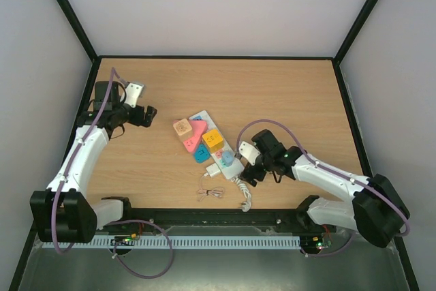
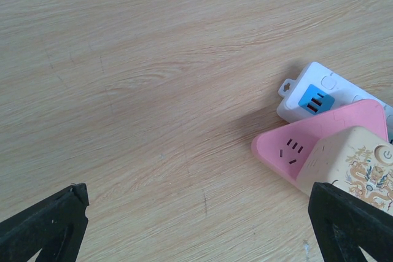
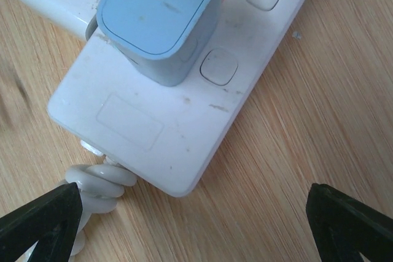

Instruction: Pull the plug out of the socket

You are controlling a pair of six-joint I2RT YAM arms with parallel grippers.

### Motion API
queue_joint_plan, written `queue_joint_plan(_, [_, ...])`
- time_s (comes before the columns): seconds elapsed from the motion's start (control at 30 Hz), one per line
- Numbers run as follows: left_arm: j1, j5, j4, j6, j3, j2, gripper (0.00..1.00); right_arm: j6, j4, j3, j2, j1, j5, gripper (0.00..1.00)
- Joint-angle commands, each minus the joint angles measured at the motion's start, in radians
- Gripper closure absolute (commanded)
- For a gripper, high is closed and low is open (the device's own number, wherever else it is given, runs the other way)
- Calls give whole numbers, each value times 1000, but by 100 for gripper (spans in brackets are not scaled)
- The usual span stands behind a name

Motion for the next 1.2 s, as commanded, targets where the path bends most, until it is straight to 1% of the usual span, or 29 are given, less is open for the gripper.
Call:
queue_joint_plan(0.0, [-6, 12, 21, -14, -19, -19, 0, 28, 47, -4, 26, 19, 21, 2])
queue_joint_plan(0.23, [-11, 19, 31, -28, -20, -20, 0, 31, 42, 29, 99, 45, -10, 2])
queue_joint_plan(0.5, [-11, 11, 36, -21, -22, -23, 0, 74, 64, 54, 174, 59, 36, 2])
queue_joint_plan(0.73, [-11, 16, 48, -22, -22, -8, 0, 91, 72, 81, 212, 70, 35, 2])
queue_joint_plan(0.9, [-11, 14, 63, -22, -34, -3, 0, 95, 121, 78, 218, 70, 75, 2])
queue_joint_plan(1.17, [-11, 20, 82, -50, -34, 5, 0, 119, 198, 94, 279, 69, 109, 2])
